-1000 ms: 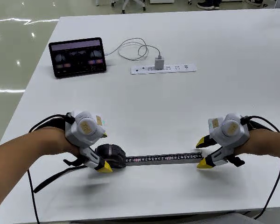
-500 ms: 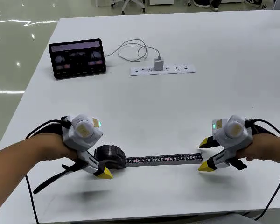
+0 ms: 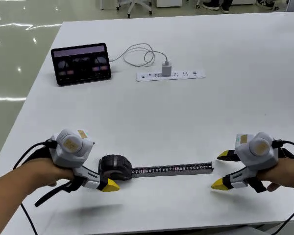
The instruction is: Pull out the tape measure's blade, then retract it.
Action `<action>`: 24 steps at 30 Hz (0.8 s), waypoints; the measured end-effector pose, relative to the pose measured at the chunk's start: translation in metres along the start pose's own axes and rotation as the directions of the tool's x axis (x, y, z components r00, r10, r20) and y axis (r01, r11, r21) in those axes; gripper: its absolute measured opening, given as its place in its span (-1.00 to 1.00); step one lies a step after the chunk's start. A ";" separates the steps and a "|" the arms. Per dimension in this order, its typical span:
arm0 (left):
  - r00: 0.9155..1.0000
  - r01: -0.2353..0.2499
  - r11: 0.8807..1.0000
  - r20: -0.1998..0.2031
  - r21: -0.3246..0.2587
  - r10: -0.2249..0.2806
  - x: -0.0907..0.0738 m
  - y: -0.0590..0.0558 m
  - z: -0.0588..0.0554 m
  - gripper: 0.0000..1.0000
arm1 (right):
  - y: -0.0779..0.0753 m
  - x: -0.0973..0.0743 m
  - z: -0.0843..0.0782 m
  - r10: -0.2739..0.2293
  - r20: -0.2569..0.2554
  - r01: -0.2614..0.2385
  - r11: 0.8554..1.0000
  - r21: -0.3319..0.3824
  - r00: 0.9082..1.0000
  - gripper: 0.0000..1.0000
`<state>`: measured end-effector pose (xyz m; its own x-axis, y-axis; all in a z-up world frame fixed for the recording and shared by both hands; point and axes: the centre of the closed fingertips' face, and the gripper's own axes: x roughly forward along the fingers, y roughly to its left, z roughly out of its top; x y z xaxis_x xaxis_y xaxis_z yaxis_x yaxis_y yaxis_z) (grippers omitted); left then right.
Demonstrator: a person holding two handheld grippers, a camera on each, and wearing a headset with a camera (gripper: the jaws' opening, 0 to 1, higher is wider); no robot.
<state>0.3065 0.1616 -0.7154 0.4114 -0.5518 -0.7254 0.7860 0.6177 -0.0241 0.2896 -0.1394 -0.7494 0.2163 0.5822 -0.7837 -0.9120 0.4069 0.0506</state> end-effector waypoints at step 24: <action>0.982 -0.127 0.942 0.097 -0.309 0.164 -0.046 -0.001 -0.047 1.00 | 0.012 -0.049 -0.015 -0.247 0.164 0.201 0.947 0.251 0.955 0.50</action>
<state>0.2651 0.2126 -0.7146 0.5777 -0.4949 -0.6491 0.5458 0.8255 -0.1436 0.2629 -0.1736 -0.7199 0.4887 0.5712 -0.6595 -0.7325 0.6792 0.0454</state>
